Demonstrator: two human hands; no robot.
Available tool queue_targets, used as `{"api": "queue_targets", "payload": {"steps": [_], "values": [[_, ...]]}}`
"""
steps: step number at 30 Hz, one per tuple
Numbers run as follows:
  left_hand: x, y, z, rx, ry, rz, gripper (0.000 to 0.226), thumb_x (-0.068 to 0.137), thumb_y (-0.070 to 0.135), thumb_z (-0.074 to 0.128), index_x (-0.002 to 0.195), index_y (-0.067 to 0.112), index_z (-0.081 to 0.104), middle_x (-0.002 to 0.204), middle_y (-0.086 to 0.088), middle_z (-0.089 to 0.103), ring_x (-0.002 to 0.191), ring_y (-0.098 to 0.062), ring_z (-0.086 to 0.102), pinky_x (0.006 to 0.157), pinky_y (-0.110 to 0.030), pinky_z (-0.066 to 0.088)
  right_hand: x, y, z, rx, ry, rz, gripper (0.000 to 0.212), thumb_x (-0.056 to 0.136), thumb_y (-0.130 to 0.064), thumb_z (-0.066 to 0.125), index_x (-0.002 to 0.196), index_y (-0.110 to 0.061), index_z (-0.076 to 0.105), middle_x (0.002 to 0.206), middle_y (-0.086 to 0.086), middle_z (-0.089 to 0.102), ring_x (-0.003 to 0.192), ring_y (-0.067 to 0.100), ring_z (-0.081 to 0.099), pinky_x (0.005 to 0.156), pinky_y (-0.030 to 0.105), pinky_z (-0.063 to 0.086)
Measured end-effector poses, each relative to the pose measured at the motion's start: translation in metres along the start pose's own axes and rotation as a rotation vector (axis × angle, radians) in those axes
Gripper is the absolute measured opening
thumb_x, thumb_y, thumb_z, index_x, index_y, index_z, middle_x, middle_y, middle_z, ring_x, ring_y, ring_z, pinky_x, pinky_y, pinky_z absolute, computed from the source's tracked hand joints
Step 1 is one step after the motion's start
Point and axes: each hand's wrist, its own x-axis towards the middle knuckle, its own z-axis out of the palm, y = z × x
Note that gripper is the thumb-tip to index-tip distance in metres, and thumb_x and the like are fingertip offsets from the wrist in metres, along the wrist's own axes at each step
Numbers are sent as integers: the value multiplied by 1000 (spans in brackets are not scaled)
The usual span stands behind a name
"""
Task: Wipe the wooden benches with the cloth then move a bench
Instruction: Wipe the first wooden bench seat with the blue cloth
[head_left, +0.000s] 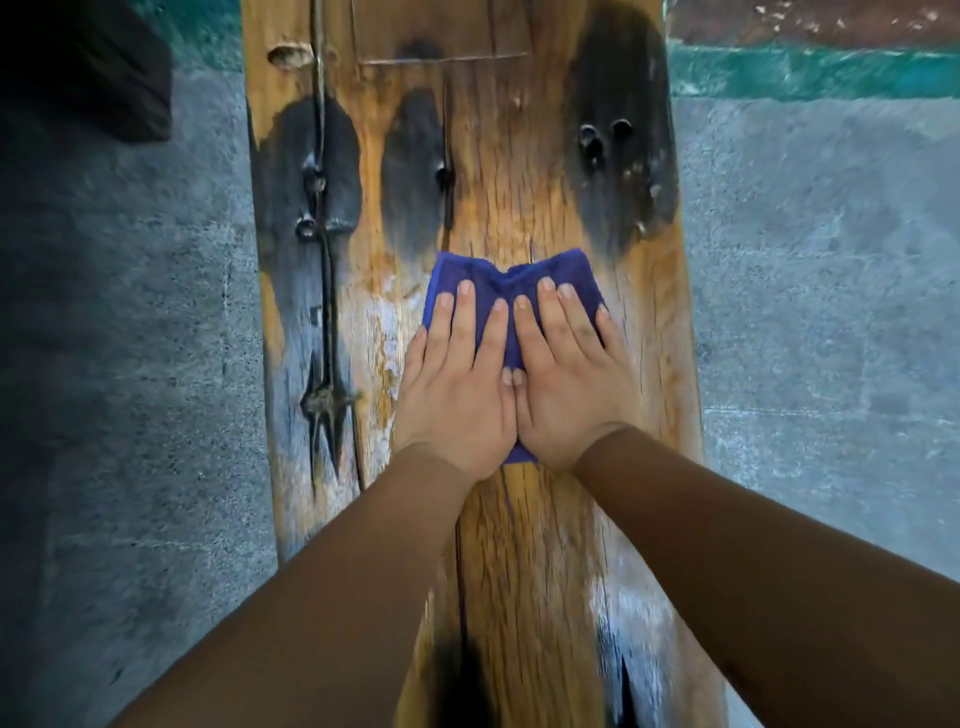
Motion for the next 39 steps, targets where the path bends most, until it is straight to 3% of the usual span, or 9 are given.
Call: {"api": "queue_targets", "payload": {"steps": [17, 28, 34, 39], "values": [[32, -4, -9, -74, -31, -5, 62, 96, 40, 29, 154, 19, 20, 162, -12, 10, 150, -29, 8, 118, -47, 14, 27, 2, -13, 11, 142, 13, 59, 97, -40, 28, 144, -12, 46, 153, 11, 39, 143, 25, 34, 116, 44, 23], [28, -3, -6, -73, -19, -11, 62, 97, 43, 22, 155, 22, 14, 163, -11, 7, 150, -27, 5, 120, -46, 12, 24, 3, -12, 39, 132, 4, 58, 97, -40, 30, 146, -12, 43, 153, 12, 38, 144, 25, 32, 118, 42, 16], [27, -2, -7, -11, -13, -21, 63, 97, 45, 8, 155, 22, 6, 164, -9, 2, 150, -25, -1, 120, -44, 6, 19, 0, -11, 23, 140, 37, 58, 97, -41, 29, 146, -14, 43, 151, 10, 43, 142, 26, 35, 117, 41, 16], [18, -3, -11, 12, -46, 5, 65, 95, 46, 2, 156, 22, 4, 164, -6, -3, 150, -24, -5, 121, -42, 3, 8, -4, -12, 30, 58, 62, 64, 95, -44, 22, 151, -17, 32, 158, 6, 31, 147, 21, 22, 118, 40, 11]]}}
